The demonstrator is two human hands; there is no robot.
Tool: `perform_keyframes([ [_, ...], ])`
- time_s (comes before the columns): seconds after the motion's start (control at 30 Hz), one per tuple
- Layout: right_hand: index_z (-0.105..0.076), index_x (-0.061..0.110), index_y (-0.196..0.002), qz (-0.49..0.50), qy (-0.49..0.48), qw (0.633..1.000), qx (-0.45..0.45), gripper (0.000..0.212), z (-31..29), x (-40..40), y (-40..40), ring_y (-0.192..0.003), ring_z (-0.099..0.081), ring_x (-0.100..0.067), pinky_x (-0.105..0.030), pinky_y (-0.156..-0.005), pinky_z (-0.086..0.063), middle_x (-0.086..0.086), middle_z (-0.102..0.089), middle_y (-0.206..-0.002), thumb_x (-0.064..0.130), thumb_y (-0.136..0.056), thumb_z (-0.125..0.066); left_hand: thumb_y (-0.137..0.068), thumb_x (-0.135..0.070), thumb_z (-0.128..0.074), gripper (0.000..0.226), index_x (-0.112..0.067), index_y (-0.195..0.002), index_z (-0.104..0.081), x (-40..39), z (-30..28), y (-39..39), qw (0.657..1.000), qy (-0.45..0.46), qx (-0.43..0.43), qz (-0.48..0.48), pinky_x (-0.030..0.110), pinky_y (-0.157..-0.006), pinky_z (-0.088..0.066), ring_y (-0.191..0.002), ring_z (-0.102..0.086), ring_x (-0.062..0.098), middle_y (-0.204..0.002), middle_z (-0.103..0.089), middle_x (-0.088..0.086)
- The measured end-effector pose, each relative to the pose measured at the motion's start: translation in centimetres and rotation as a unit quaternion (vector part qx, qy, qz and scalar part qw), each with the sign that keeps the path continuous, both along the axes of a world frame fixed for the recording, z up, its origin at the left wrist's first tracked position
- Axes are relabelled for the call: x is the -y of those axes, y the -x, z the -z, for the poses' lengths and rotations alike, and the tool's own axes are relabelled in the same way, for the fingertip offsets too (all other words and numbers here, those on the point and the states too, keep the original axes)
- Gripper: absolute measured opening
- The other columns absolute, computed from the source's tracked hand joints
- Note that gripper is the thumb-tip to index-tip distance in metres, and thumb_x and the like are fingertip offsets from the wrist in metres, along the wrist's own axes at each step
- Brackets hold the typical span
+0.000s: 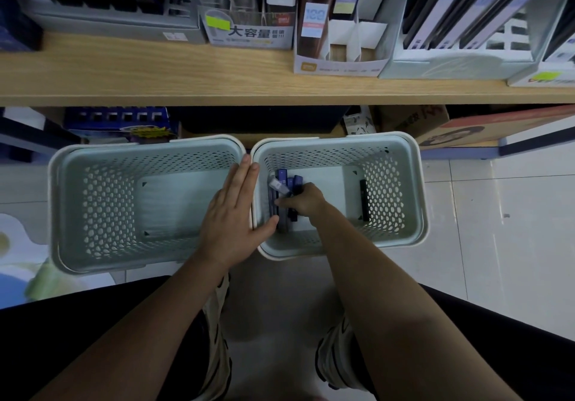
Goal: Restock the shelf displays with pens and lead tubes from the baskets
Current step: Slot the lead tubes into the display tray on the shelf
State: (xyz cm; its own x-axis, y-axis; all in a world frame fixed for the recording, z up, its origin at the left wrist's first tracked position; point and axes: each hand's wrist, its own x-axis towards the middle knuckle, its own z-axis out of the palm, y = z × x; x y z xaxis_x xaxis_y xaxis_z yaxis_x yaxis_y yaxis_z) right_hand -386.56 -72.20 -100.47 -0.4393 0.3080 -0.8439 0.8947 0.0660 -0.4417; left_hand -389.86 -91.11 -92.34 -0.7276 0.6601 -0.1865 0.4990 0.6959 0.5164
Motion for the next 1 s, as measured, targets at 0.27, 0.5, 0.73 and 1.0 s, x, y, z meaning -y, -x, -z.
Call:
perform_keyframes([
  [0.27,-0.047,0.006,-0.122,0.053,0.017,0.998,0.020,0.053,0.5,0.9,0.4,-0.098,-0.046,-0.017,-0.025,-0.084,-0.039,-0.004,-0.050,-0.108,0.019,-0.083,-0.081,-0.087,-0.061,-0.047,0.095,-0.020,-0.161,-0.004,0.1,0.1,0.0,1.000,-0.003,-0.005,0.002,0.039,-0.119,-0.020,-0.156,-0.002,0.016,-0.169,0.009,-0.010],
  [0.5,-0.064,0.002,-0.116,0.061,0.064,0.996,0.024,0.079,0.8,1.0,-0.1,-0.100,-0.067,-0.028,-0.038,-0.088,-0.057,-0.012,-0.069,-0.111,0.045,-0.056,-0.093,-0.087,-0.061,-0.047,0.095,-0.020,-0.161,-0.004,0.1,0.1,0.0,1.000,-0.003,-0.004,0.006,0.040,-0.119,-0.020,-0.156,-0.002,0.017,-0.168,0.011,-0.010],
  [0.73,-0.072,0.014,-0.109,0.070,0.132,0.989,-0.017,0.096,5.7,0.4,-0.8,-0.101,-0.071,-0.030,-0.048,-0.094,-0.056,-0.007,-0.075,-0.106,0.052,-0.024,-0.096,-0.087,-0.061,-0.046,0.095,-0.019,-0.162,-0.005,0.1,0.0,0.0,1.000,-0.004,-0.003,0.005,0.042,-0.119,-0.023,-0.156,-0.003,0.018,-0.168,0.011,-0.010],
  [1.0,-0.066,0.000,-0.121,0.110,0.239,0.964,-0.027,0.047,-0.5,0.8,-0.4,-0.108,-0.070,-0.032,-0.047,-0.097,-0.055,-0.015,-0.073,-0.114,0.010,-0.078,-0.083,-0.087,-0.060,-0.047,0.095,-0.018,-0.162,-0.005,0.1,0.1,0.0,1.000,-0.011,-0.006,0.007,0.041,-0.118,-0.022,-0.156,-0.002,0.017,-0.169,0.010,-0.008],
])
